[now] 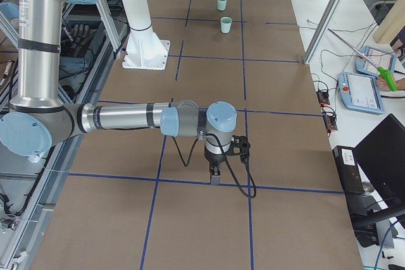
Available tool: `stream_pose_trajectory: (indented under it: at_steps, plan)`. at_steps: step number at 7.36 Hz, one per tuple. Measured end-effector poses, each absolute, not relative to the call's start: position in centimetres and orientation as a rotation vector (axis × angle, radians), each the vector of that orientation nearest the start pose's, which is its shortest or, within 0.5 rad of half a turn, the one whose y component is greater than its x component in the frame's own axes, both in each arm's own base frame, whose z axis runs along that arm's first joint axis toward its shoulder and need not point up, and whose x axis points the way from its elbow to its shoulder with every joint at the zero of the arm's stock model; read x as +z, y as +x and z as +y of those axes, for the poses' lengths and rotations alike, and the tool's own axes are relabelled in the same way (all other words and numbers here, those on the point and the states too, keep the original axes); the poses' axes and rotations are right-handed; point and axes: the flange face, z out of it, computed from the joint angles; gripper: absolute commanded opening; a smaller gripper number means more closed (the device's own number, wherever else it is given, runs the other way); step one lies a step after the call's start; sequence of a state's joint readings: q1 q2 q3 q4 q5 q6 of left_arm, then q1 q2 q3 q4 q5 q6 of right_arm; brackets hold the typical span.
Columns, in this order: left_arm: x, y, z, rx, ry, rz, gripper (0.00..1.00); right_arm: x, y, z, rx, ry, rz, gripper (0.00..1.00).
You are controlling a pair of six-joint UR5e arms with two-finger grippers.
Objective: Stack cups
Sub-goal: 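Lower the left gripper onto the outer pale green cup and grasp its rim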
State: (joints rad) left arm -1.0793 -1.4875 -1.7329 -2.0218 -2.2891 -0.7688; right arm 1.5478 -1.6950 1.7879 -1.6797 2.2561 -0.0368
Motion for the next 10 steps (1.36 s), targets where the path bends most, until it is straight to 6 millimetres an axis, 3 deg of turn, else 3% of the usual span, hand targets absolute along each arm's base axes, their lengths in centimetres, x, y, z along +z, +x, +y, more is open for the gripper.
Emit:
stream_pose_trajectory:
  at_steps: [2,3,4,6,7,9,10]
  plan:
    - [57.5,17.5,-45.4,-0.058,-0.018,0.859,1.0,62.7,6.0,-43.8,-0.052,-0.011,-0.686,1.0]
    - [57.6,17.8,-45.3,-0.054,-0.022,0.858,0.94,62.7,6.0,-43.8,-0.052,-0.011,-0.686,1.0]
    - [57.7,18.1,-45.2,-0.05,-0.027,0.857,0.78,62.7,6.0,-43.8,-0.052,-0.011,-0.686,1.0]
    - [57.8,19.5,-45.2,-0.043,-0.046,0.856,0.06,62.7,6.0,-43.8,-0.052,-0.011,-0.685,1.0]
    - [57.8,20.0,-45.5,-0.043,-0.051,0.856,0.0,62.7,6.0,-43.8,-0.052,-0.011,-0.685,1.0]
    - [57.3,20.4,-45.9,-0.096,-0.073,0.861,0.0,62.6,6.0,-43.8,-0.052,-0.01,-0.685,1.0]
    - [56.0,20.4,-45.9,-0.141,-0.083,0.873,0.0,62.6,6.0,-43.8,-0.052,-0.01,-0.685,1.0]
